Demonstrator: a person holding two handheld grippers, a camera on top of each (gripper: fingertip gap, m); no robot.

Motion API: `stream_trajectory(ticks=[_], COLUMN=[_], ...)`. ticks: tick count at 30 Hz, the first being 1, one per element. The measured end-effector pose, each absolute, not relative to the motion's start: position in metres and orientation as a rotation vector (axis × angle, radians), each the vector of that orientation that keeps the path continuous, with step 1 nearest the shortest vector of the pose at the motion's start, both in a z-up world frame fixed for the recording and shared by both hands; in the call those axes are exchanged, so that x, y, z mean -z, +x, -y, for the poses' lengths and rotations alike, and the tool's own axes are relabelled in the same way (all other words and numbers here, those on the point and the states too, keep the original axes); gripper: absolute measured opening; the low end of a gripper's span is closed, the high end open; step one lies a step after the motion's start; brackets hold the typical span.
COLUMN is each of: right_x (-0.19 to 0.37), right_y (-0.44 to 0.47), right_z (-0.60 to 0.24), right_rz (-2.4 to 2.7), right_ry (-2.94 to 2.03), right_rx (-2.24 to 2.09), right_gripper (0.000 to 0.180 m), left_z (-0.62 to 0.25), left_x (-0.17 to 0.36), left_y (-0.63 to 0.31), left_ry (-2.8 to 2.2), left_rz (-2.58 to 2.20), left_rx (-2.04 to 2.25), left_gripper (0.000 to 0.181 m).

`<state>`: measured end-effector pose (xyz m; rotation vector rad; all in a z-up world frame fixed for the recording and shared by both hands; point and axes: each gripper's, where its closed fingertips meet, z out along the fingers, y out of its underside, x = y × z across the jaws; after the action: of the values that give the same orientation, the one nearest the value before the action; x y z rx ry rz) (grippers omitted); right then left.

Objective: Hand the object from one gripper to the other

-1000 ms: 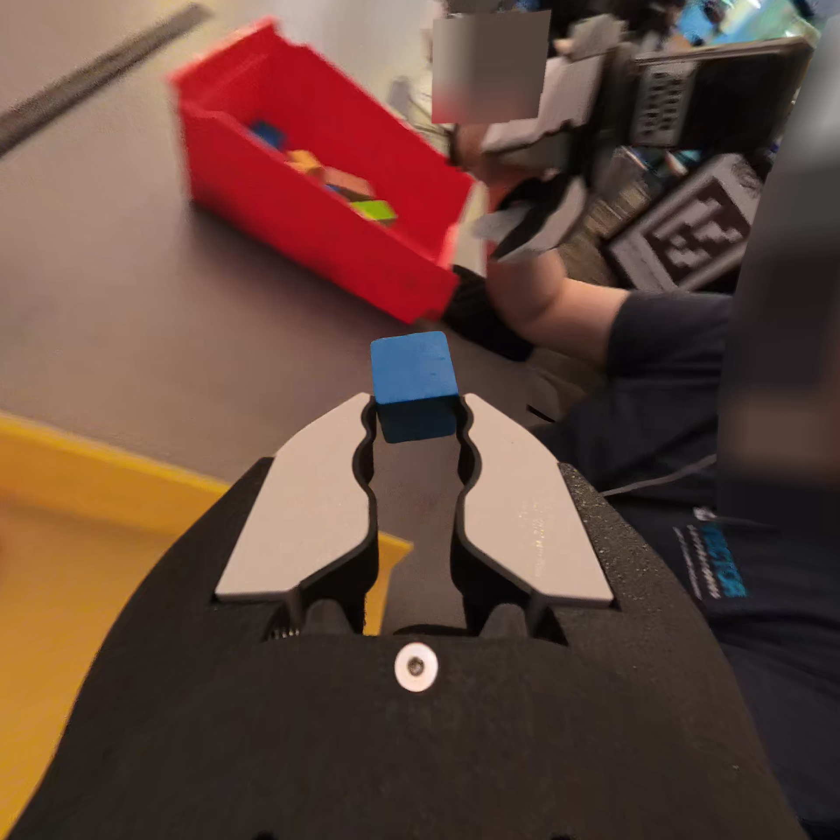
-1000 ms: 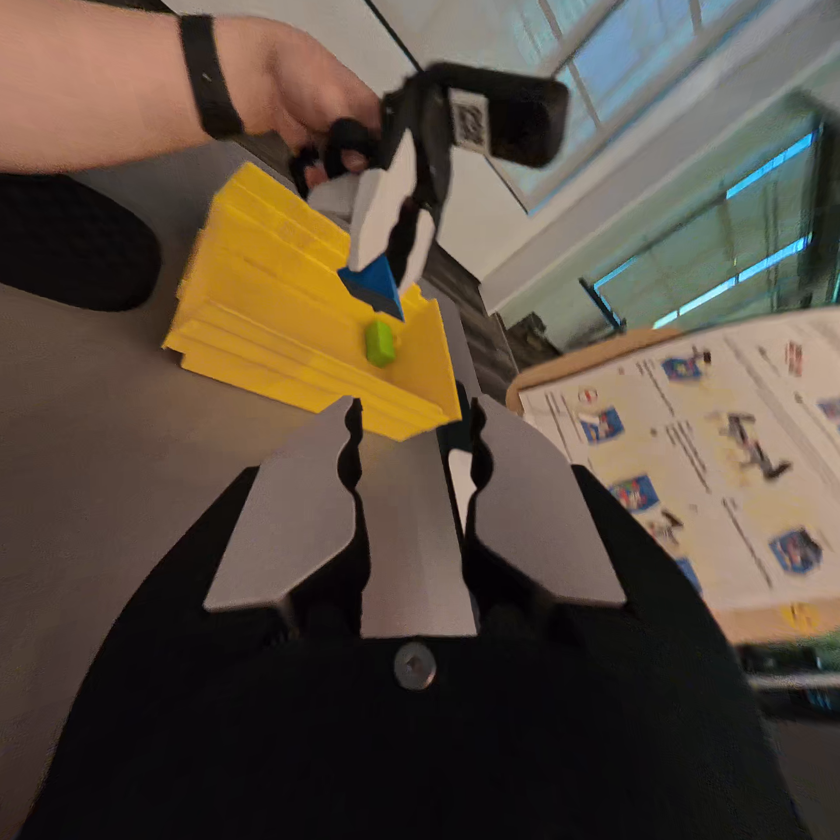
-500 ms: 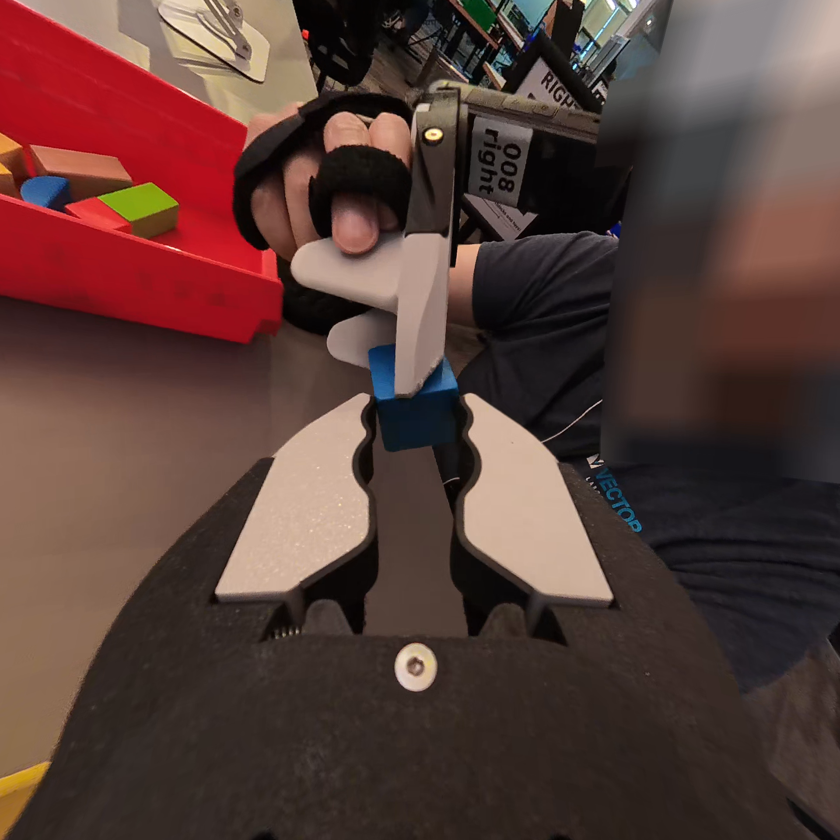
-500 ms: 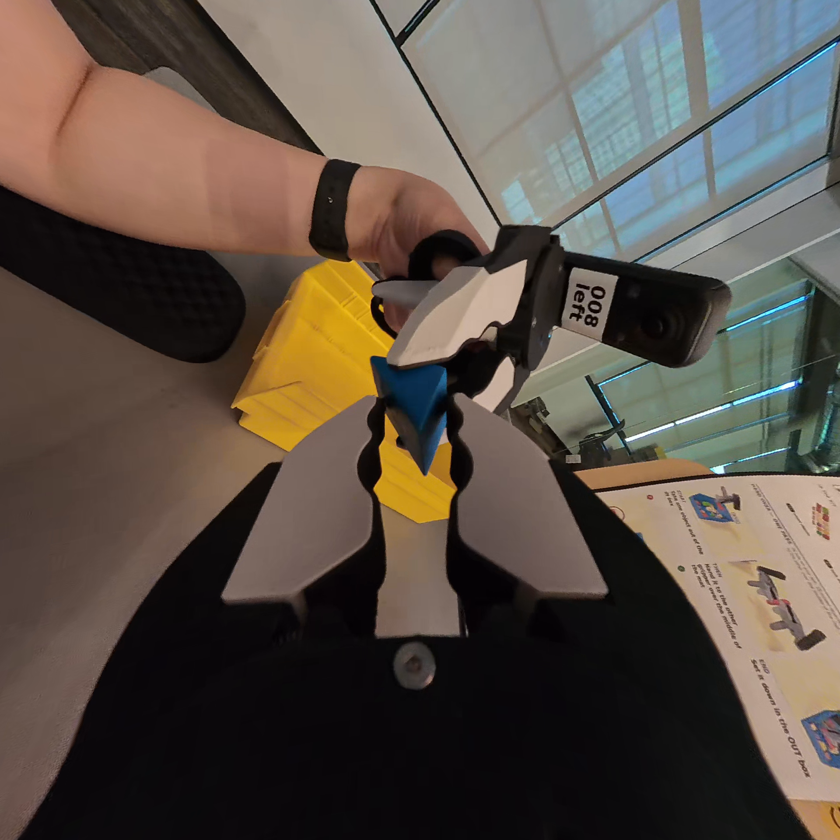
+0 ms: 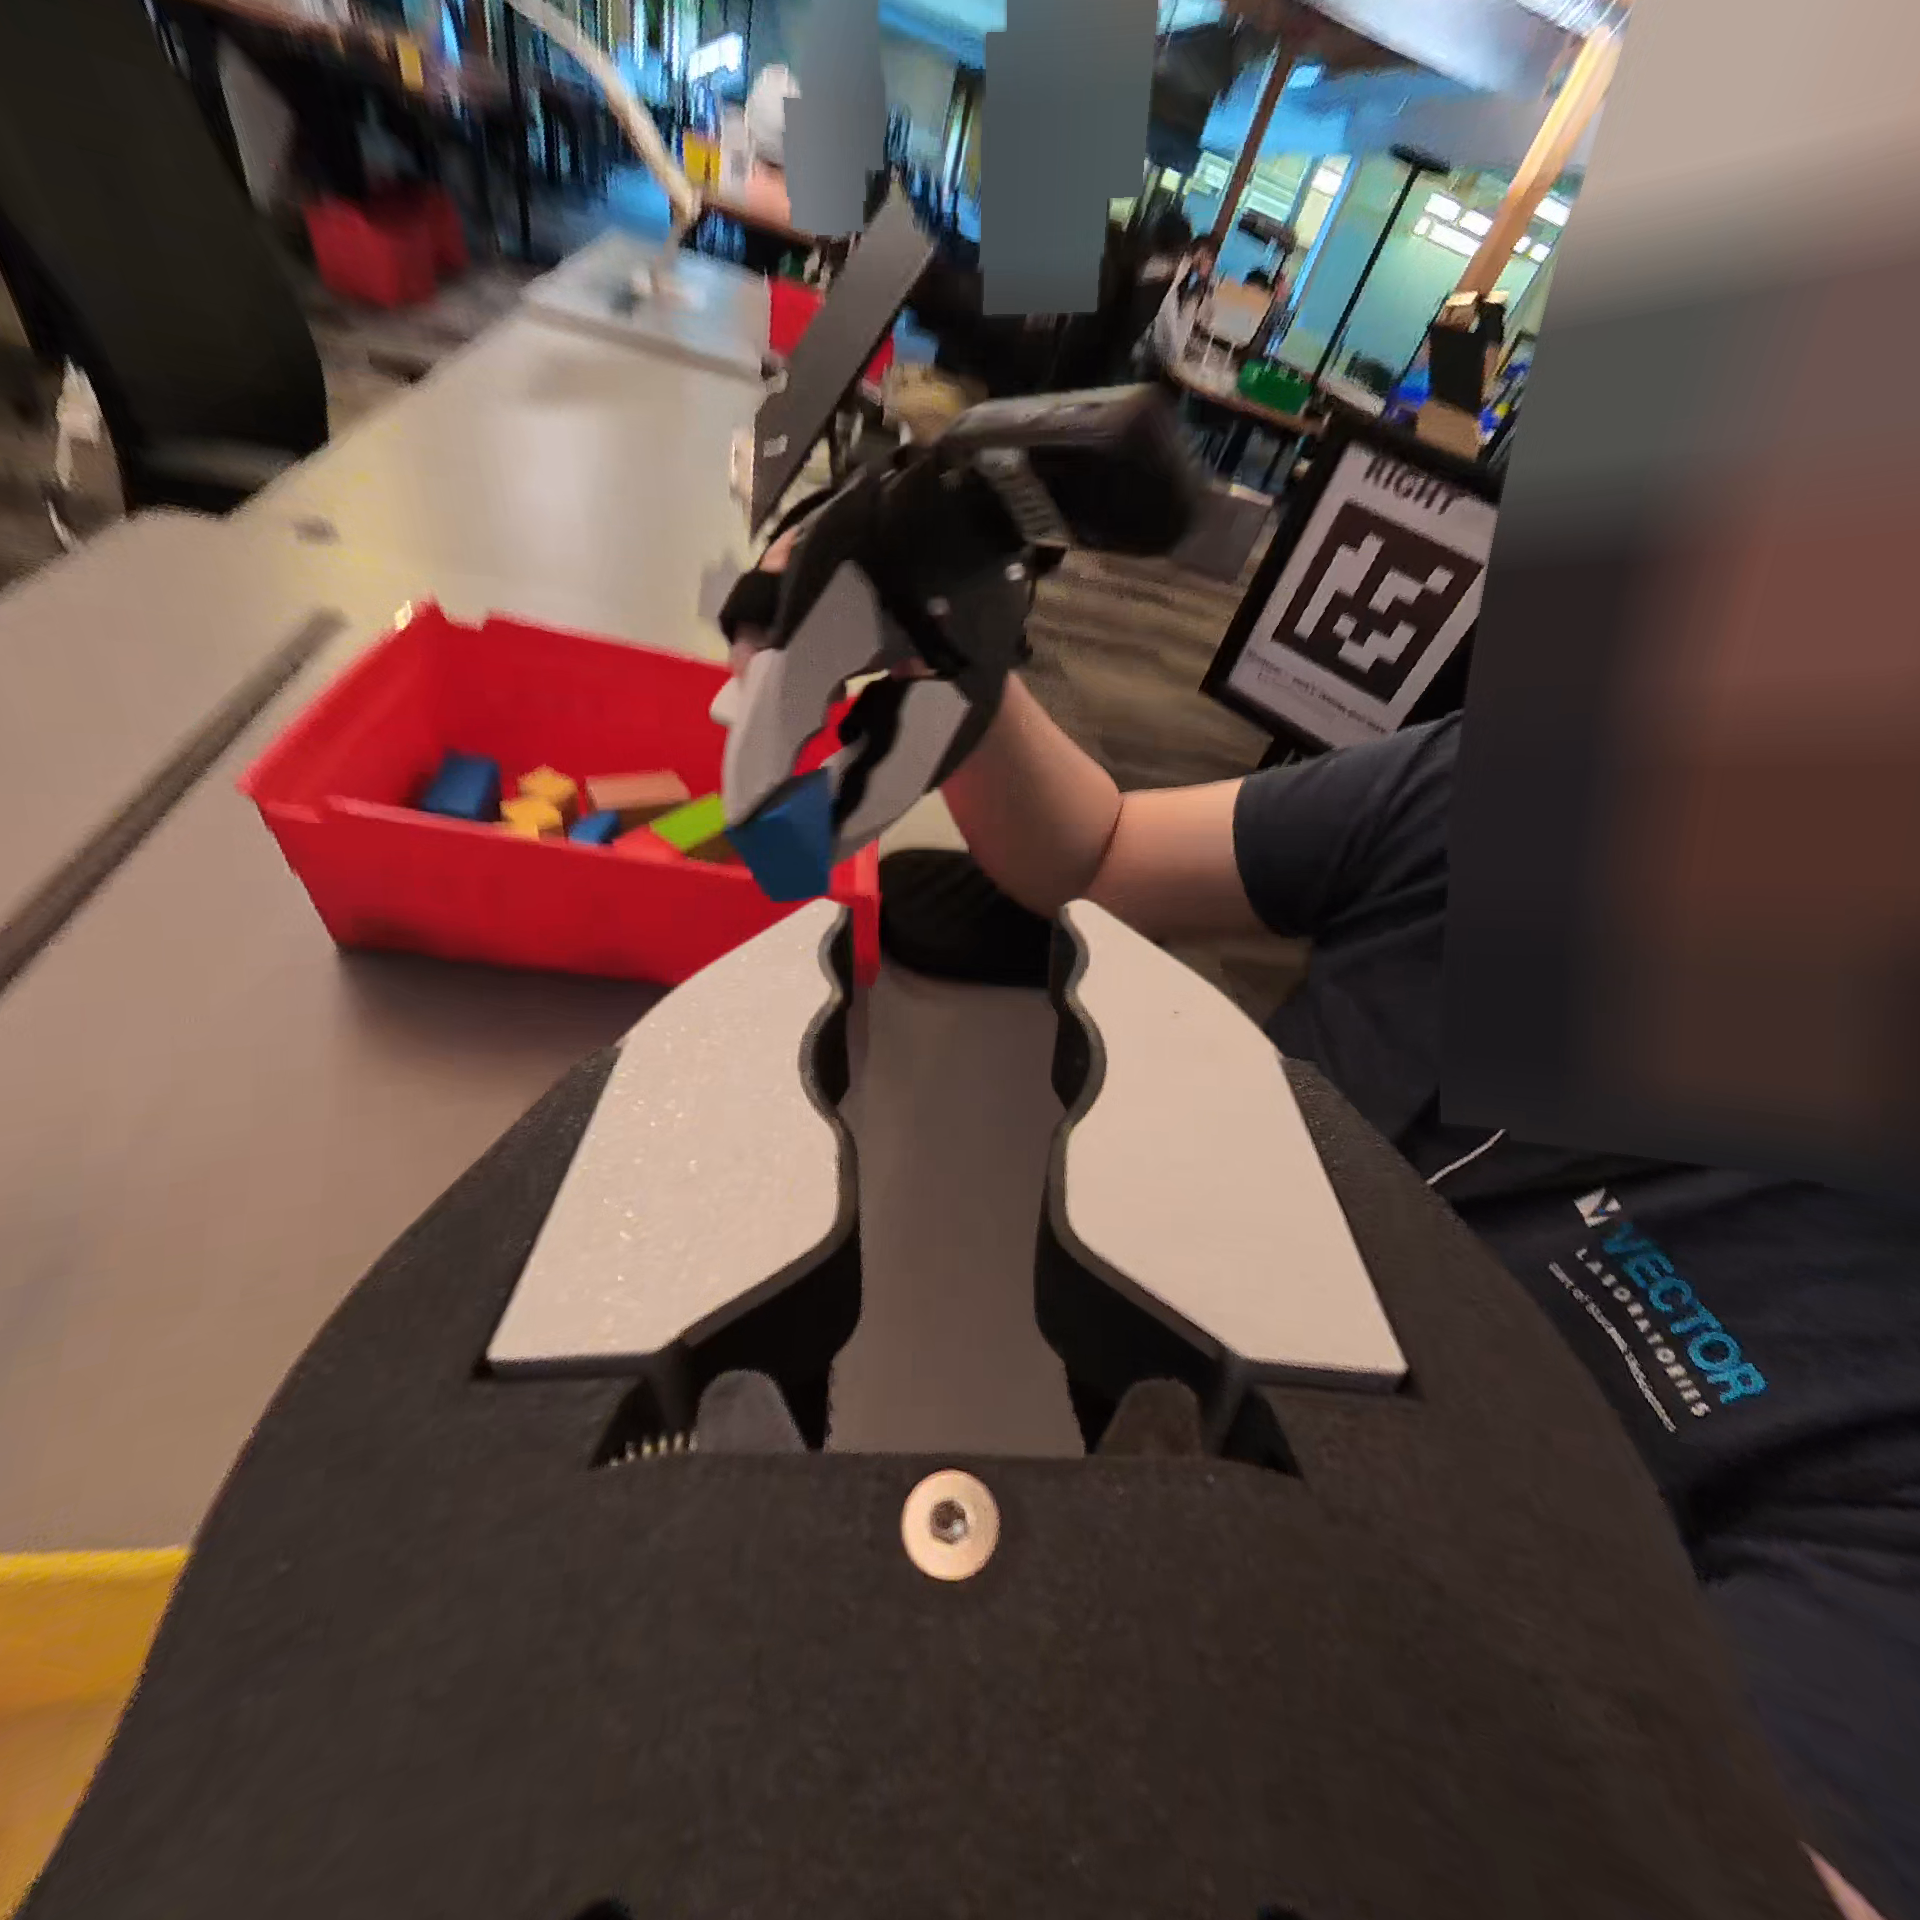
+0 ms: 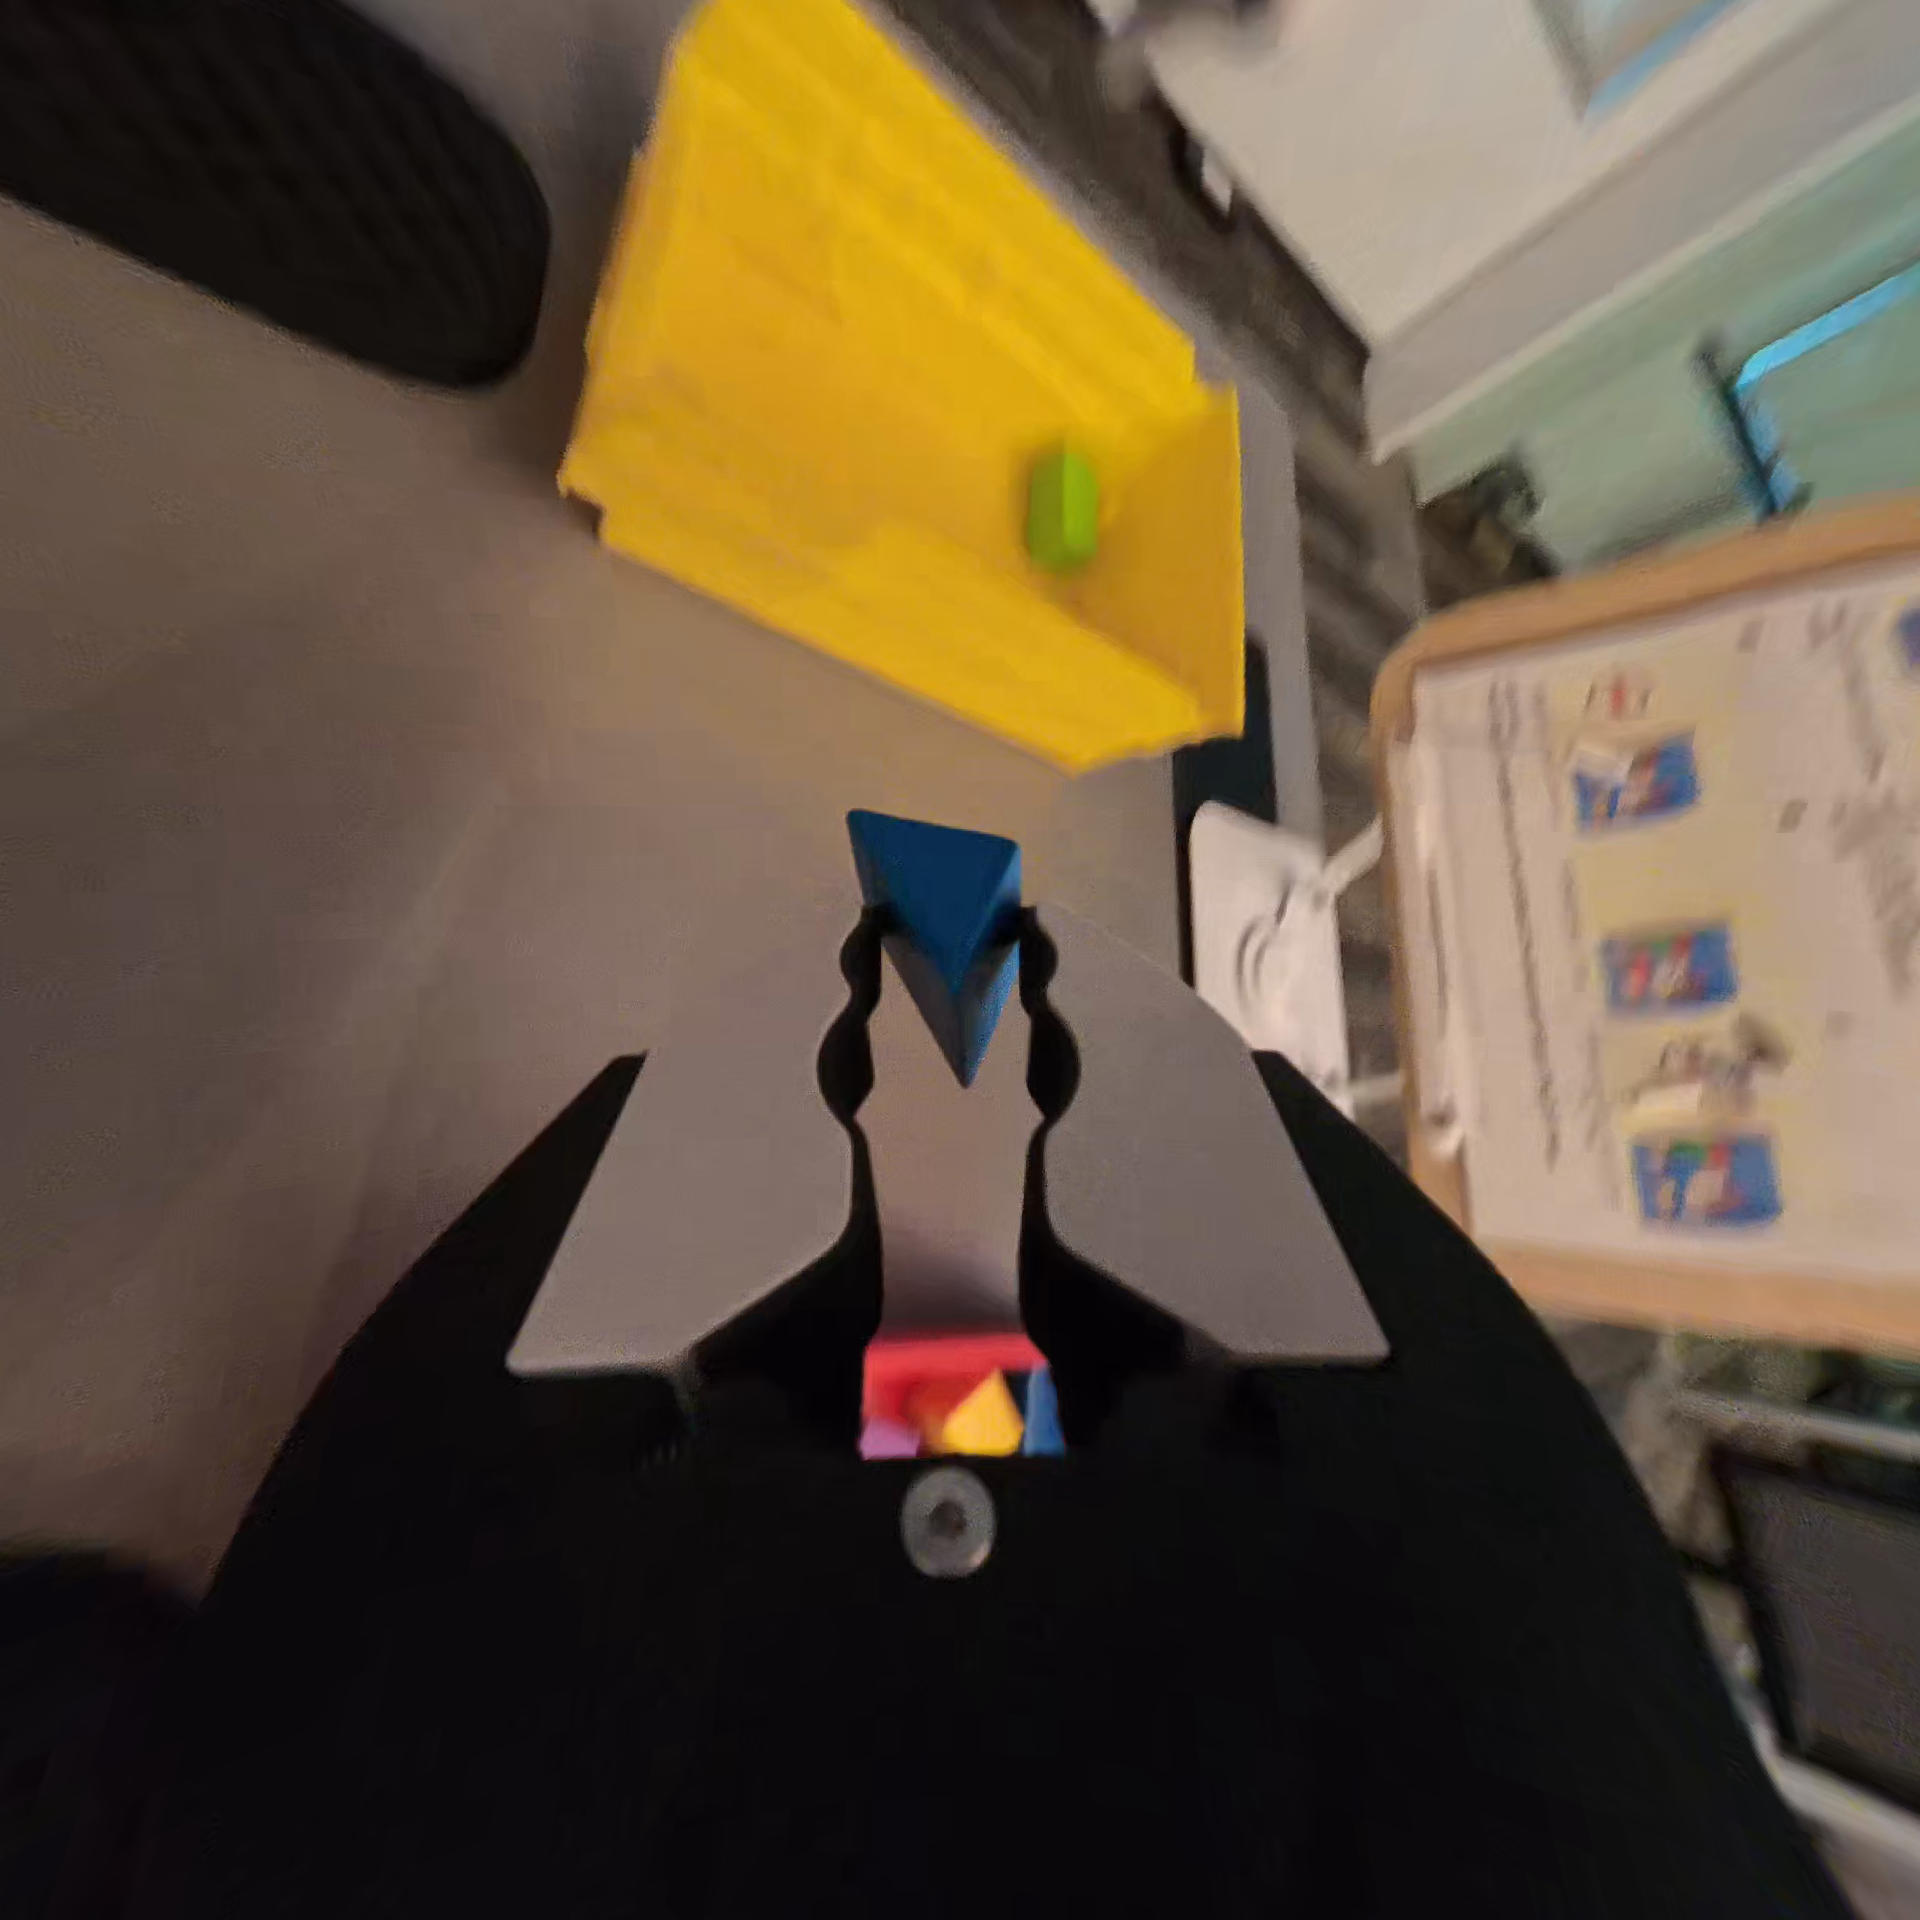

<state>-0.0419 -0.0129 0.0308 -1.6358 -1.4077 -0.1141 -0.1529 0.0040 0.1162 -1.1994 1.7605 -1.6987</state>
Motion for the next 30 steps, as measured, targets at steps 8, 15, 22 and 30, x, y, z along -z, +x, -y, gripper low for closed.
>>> stream_trajectory(ticks=[8, 15, 22, 30], right_x=[0.038, 0.083, 0.114, 0.128], right_y=[0.133, 0.169, 0.120, 0.089], right_z=[0.031, 0.061, 0.071, 0.063], right_rz=[1.035, 0.884, 1.186, 1.284], right_ry=[-2.291, -2.585, -2.529, -2.442], right_rx=[0.157, -0.036, -0.376, -0.578], right_gripper=[0.027, 0.027, 0.027, 0.028], left_z=[0.004, 0.004, 0.008, 0.013], left_x=[-0.133, -0.140, -0.135, -0.131], left_y=[-0.157, -0.155, -0.154, -0.156], left_ry=[-1.040, -0.997, -1.008, -1.010], left_rz=[-1.697, -1.659, -1.696, -1.743], left_rx=[1.734, 1.668, 1.646, 1.607], left_gripper=[0.036, 0.035, 0.034, 0.034])
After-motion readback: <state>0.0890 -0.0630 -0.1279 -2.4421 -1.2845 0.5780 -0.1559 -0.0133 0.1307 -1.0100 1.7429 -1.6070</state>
